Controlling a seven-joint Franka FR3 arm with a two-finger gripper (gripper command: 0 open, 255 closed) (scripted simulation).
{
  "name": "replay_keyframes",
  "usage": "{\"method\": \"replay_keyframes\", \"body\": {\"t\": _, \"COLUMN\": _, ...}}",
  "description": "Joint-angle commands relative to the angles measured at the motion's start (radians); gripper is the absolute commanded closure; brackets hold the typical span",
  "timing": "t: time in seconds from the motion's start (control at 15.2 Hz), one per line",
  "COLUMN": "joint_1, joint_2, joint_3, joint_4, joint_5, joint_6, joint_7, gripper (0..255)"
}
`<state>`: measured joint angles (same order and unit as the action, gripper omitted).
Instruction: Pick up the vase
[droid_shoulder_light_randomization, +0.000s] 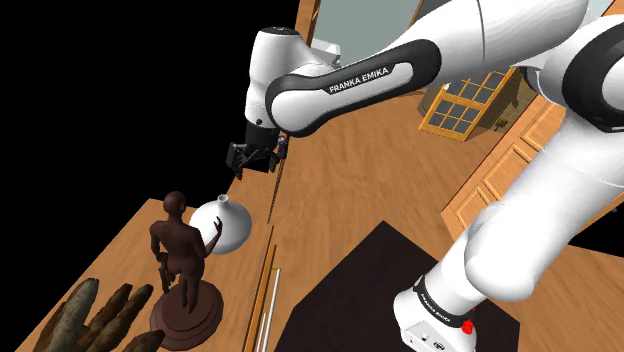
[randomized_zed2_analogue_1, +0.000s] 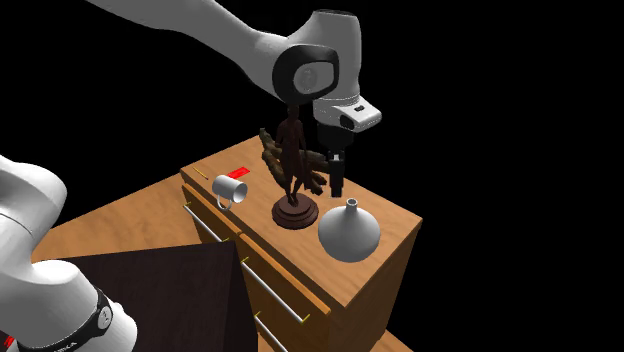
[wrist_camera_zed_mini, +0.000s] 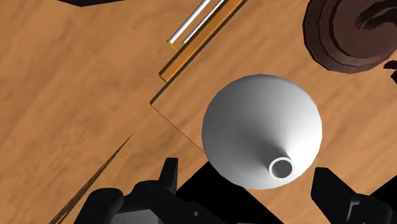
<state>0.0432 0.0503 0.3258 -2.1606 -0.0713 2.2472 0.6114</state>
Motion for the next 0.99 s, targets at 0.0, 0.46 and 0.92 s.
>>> {"method": "replay_keyframes", "body": {"t": 0.0, "joint_1": 0.009, "joint_2": 0.084, "joint_3": 0.004, "joint_4": 0.053, "joint_5": -0.035, "joint_6": 0.019, "joint_7": 0.041, "gripper": 0}}
{"method": "replay_keyframes", "body": {"t": 0.46, "joint_1": 0.076, "joint_2": 0.356, "joint_3": -0.016, "joint_4": 0.26, "joint_5": -0.133, "joint_6": 0.044, "joint_7": 0.156, "gripper": 0}}
{"method": "replay_keyframes", "body": {"t": 0.92, "joint_1": 0.088, "joint_2": 0.416, "joint_3": -0.032, "joint_4": 0.246, "joint_5": -0.161, "joint_6": 0.115, "joint_7": 0.176, "gripper": 0}}
